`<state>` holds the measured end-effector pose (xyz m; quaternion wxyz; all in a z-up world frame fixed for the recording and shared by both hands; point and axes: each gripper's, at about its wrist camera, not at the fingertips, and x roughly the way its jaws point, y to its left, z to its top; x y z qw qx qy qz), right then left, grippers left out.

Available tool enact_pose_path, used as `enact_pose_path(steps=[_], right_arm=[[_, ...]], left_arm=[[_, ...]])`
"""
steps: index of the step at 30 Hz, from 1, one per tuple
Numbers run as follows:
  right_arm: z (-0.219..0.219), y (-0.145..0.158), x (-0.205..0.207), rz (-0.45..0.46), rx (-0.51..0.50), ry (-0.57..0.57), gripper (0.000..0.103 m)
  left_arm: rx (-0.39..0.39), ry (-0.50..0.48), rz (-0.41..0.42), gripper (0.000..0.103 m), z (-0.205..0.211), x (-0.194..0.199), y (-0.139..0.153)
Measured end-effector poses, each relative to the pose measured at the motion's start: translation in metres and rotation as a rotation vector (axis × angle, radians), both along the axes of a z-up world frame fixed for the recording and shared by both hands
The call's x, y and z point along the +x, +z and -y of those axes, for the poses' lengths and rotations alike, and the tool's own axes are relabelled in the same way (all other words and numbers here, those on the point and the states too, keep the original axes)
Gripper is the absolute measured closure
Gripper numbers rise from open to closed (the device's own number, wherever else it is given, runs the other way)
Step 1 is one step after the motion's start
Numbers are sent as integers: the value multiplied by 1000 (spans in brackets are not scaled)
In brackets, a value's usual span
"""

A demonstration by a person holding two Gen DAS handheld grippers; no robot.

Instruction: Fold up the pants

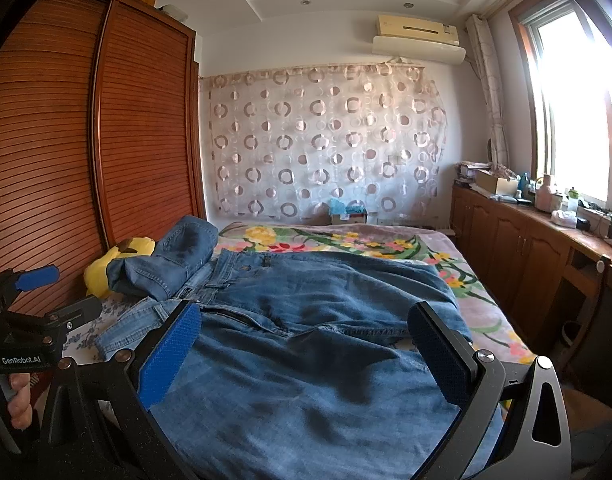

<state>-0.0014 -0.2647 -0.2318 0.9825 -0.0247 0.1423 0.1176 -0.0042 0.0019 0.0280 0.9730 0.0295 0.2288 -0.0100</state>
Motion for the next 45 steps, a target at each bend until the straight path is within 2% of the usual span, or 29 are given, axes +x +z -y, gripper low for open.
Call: enact_pose_path(steps=[6, 17, 24, 29, 39, 45], right_arm=[[0, -1, 0, -5, 4, 4, 0], [9, -11, 4, -32, -5, -10, 0], [34, -26, 15, -89, -26, -65, 0], [48, -30, 21, -137, -51, -102, 0], [43, -23, 26, -214, -114, -147, 0], [41, -20, 28, -256, -128, -139, 2]], left_arm=[[-10, -5, -6, 0, 1, 0, 2], [-17, -39, -73, 0, -7, 14, -29], [-17, -65, -149, 0, -22, 26, -58], [-50, -83, -184, 0, -36, 33, -73], [-82, -53, -249, 0, -66, 44, -95], [-113, -18, -300, 12, -89, 50, -110]])
